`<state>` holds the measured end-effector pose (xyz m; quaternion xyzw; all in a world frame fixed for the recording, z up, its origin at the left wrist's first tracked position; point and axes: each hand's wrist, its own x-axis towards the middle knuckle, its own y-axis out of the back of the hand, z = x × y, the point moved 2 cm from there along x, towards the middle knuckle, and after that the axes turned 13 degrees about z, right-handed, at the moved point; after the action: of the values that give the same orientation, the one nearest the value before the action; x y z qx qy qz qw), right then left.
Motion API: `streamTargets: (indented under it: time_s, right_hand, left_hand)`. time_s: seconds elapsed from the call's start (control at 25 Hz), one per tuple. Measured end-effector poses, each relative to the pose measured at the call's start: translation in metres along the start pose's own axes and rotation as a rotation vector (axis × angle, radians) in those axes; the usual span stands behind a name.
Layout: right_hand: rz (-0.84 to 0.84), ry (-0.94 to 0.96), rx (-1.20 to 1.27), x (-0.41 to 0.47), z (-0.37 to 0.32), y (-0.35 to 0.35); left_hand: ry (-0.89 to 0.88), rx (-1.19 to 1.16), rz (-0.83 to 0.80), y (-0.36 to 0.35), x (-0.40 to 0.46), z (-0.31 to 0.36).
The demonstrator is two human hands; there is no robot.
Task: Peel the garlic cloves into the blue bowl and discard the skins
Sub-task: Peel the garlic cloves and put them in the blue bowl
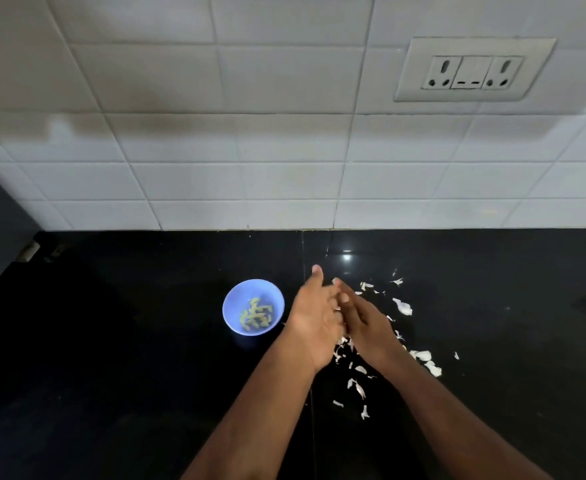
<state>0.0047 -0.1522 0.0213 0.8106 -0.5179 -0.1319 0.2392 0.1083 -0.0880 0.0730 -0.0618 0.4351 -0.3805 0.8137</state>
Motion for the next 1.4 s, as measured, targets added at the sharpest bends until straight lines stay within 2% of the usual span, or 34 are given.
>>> streamTargets:
  time_s: [0.08, 0.12, 0.28, 0.36, 0.44, 0.52, 0.64, 0.68, 0.76, 0.88, 0.96, 1.08, 1.24, 1.4]
  right_hand:
    - [0.031, -0.133, -0.019, 0.01, 0.014, 0.014]
    - [0.023, -0.179, 0.057, 0.011, 0.012, 0.02]
    - [-0.108, -0.32, 0.749, 0.016, -0.028, 0.055]
    - [-0.007, -0.282, 0.831, 0.025, -0.041, 0.074]
    - [0.104, -0.214, 0.766, 0.033, -0.038, 0.096]
    - [0.078, -0.144, 0.478, 0.036, -0.024, 0.113]
    - [-0.13, 0.011, -0.438, 0.03, 0.01, 0.118]
    - [-0.173, 0.016, -0.604, 0.025, 0.021, 0.117]
    - [-0.221, 0.005, -0.699, 0.015, 0.041, 0.11]
    - [-0.242, 0.021, -0.678, 0.008, 0.053, 0.1]
    - [-0.189, 0.035, -0.582, 0.008, 0.053, 0.097]
    - [-0.07, 0.006, -0.157, 0.01, 0.043, 0.092]
    - [-0.016, -0.19, 0.407, -0.002, 0.018, 0.083]
    - [-0.088, -0.346, 0.641, -0.009, 0.008, 0.077]
  left_hand:
    - [-0.192, 0.031, 0.007, -0.014, -0.007, 0.007]
    - [-0.308, 0.124, 0.054, -0.023, -0.01, 0.005]
    - [-0.578, 1.029, 0.36, -0.05, 0.006, -0.025]
    - [-0.637, 1.257, 0.443, -0.042, 0.014, -0.033]
    - [-0.64, 1.326, 0.507, -0.035, 0.014, -0.032]
    - [-0.603, 1.265, 0.619, -0.027, 0.011, -0.034]
    - [-0.615, 1.229, 0.742, -0.023, 0.013, -0.042]
    - [-0.617, 1.228, 0.744, -0.024, 0.014, -0.046]
    - [-0.616, 1.199, 0.716, -0.025, 0.014, -0.054]
    - [-0.639, 1.139, 0.703, -0.023, 0.011, -0.064]
    - [-0.64, 1.049, 0.661, -0.02, 0.011, -0.07]
    - [-0.584, 0.754, 0.494, -0.027, 0.006, -0.077]
    - [-0.431, 0.329, 0.292, -0.038, 0.001, -0.08]
    - [-0.389, 0.185, 0.259, -0.032, -0.002, -0.076]
